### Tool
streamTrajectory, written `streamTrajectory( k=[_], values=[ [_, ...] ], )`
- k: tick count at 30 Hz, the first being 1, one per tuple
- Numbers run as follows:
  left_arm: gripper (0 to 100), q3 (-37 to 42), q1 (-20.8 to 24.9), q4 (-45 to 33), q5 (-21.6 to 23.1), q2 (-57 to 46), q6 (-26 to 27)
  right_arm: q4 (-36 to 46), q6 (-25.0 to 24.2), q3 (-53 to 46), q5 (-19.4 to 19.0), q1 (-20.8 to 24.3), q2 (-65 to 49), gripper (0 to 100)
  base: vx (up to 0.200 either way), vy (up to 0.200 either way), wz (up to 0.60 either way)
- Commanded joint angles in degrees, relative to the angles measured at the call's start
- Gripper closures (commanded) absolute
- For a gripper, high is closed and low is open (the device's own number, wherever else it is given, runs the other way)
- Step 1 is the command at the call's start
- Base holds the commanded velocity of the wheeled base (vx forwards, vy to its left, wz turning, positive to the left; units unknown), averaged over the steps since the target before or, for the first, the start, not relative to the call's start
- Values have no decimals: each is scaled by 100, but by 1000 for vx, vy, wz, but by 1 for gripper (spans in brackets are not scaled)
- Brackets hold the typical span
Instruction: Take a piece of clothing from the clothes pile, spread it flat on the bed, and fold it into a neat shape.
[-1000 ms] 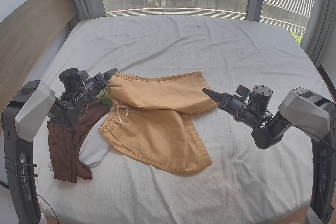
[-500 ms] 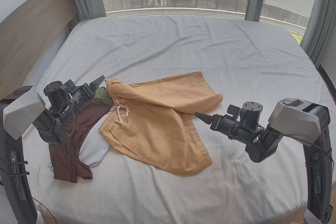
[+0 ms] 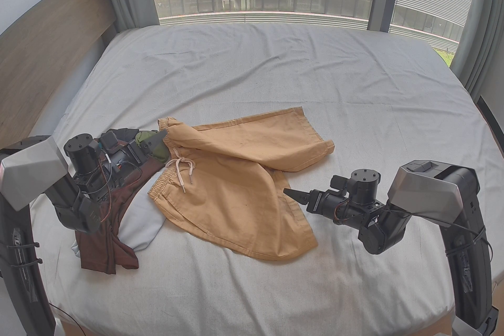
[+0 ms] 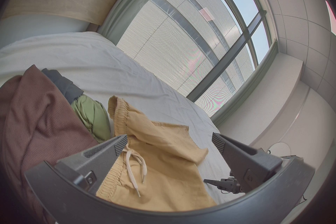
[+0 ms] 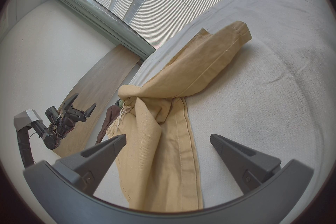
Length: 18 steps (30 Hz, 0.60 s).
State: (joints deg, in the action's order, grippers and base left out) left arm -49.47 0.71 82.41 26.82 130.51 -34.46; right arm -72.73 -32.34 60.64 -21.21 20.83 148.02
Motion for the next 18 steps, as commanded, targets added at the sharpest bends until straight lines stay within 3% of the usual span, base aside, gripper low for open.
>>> streamTrajectory(
  k=[1,18],
  values=[
    [0,245,0,30,139,-131,10,83,0,168,-6,8,184,0,0,0,0],
    [0,262,70,188,166,-87,1,110,-9,300,-6,211,394,0,0,0,0]
  ],
)
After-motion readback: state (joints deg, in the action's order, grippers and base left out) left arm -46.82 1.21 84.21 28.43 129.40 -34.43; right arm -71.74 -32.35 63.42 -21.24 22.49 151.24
